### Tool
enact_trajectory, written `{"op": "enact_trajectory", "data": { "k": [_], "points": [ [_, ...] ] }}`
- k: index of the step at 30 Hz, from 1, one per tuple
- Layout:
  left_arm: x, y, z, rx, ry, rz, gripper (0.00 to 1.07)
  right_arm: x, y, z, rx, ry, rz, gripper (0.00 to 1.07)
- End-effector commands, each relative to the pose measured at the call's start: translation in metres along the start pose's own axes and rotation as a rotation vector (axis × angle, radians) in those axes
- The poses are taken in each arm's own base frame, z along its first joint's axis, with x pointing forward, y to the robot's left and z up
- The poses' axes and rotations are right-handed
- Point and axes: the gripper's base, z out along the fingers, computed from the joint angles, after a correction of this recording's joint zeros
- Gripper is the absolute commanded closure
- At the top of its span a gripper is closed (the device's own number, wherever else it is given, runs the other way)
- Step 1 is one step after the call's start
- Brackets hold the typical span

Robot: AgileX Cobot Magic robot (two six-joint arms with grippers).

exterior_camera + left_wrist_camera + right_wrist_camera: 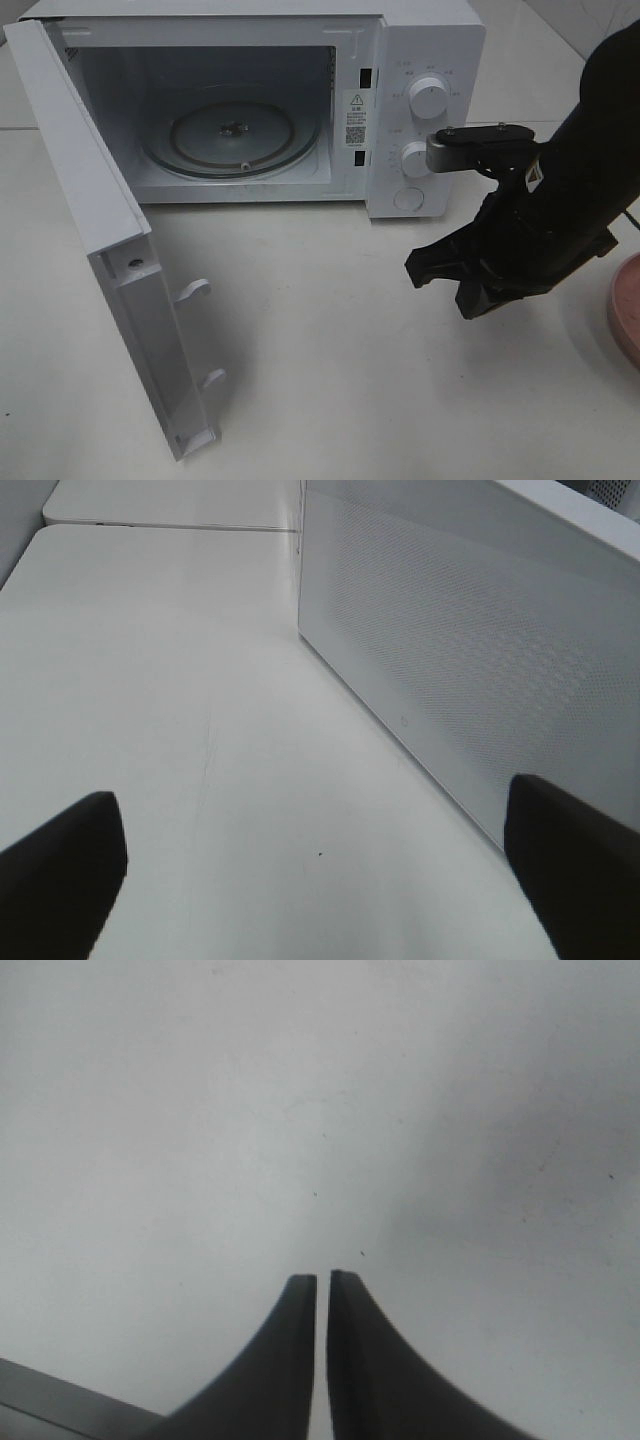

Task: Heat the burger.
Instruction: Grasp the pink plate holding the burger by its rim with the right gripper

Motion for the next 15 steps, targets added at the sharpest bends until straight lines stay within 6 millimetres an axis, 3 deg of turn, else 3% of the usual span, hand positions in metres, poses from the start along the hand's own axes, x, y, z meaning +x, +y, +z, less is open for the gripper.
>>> {"op": "enact_trajectory", "data": {
  "k": [1, 4, 6, 7, 8, 9, 10, 11, 12, 13, 14, 15],
  "points": [
    [0.001, 0.0, -0.003, -0.002, -0.027, 0.005, 0.09, -0.001, -0.002, -0.01, 0.036, 0.058, -0.052, 0.97],
    [0.001, 0.0, -0.003, -0.002, -0.027, 0.005, 0.09, -0.001, -0.002, -0.011, 0.043, 0.06, -0.058, 0.95],
    [0.001, 0.0, -0.003, -0.002, -0.027, 0.005, 0.09, -0.006, -0.011, -0.015, 0.056, 0.059, -0.033, 0.81],
    [0.001, 0.0, -0.003, -0.002, -0.027, 0.005, 0.09, -0.006, -0.011, -0.015, 0.056, 0.059, -0.033, 0.81],
    [0.001, 0.0, -0.003, -0.002, -0.027, 0.005, 0.09, -0.007, -0.012, -0.016, 0.056, 0.057, -0.031, 0.73],
    [0.001, 0.0, -0.003, -0.002, -0.027, 0.005, 0.09, -0.008, -0.015, -0.016, 0.058, 0.057, -0.046, 0.56],
    [0.001, 0.0, -0.003, -0.002, -0.027, 0.005, 0.09, -0.008, -0.015, -0.016, 0.058, 0.057, -0.046, 0.56],
    [0.001, 0.0, -0.003, -0.002, -0.027, 0.005, 0.09, -0.009, -0.017, -0.016, 0.059, 0.057, -0.061, 0.45],
    [0.001, 0.0, -0.003, -0.002, -0.027, 0.005, 0.09, -0.009, -0.022, -0.017, 0.074, 0.06, -0.086, 0.23],
    [0.001, 0.0, -0.003, -0.002, -0.027, 0.005, 0.09, -0.009, -0.022, -0.017, 0.074, 0.06, -0.086, 0.23],
    [0.001, 0.0, -0.003, -0.002, -0.027, 0.005, 0.09, -0.01, -0.028, -0.017, 0.085, 0.064, -0.086, 0.07],
    [0.001, 0.0, -0.003, -0.002, -0.027, 0.005, 0.09, -0.01, -0.028, -0.017, 0.085, 0.064, -0.086, 0.07]
  ]
}}
